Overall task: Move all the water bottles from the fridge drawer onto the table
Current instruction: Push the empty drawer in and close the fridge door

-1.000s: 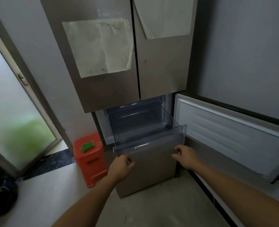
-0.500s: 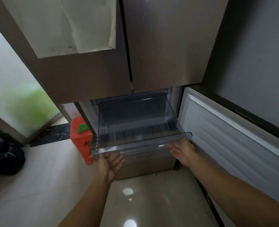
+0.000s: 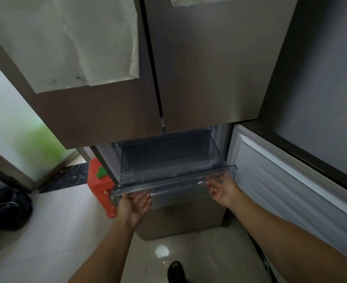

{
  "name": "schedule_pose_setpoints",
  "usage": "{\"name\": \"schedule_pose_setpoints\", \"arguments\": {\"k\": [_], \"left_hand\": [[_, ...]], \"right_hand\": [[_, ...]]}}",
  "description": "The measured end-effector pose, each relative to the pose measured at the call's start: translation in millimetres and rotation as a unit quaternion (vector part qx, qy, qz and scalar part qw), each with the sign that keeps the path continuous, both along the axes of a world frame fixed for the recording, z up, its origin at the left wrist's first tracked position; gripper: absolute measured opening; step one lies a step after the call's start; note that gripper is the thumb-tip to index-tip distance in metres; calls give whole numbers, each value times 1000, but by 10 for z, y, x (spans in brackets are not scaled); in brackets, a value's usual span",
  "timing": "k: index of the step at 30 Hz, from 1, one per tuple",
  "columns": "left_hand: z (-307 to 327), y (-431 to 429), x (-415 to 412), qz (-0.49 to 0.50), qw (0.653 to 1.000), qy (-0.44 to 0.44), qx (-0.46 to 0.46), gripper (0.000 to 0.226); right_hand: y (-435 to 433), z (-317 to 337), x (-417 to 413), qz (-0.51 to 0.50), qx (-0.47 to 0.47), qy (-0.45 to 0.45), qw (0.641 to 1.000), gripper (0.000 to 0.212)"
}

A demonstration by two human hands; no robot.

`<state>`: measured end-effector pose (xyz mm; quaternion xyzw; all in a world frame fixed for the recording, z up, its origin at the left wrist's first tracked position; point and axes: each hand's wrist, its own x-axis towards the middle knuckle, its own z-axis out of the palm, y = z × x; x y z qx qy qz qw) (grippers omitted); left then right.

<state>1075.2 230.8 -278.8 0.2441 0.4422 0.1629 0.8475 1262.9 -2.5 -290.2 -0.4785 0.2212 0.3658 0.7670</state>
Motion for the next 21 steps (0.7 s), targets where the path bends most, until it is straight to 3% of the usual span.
{"name": "schedule_pose_setpoints", "arguments": {"k": [8,21], "left_hand": [[-183,602,606,-23,997,-54,44,47],[-371,1277,1415,-30,991,-117,61,32]], "right_hand": [[616,-171,652,-18,32,-45,998,39],[1198,-324,1439,9,60,-108,992,28]]}}
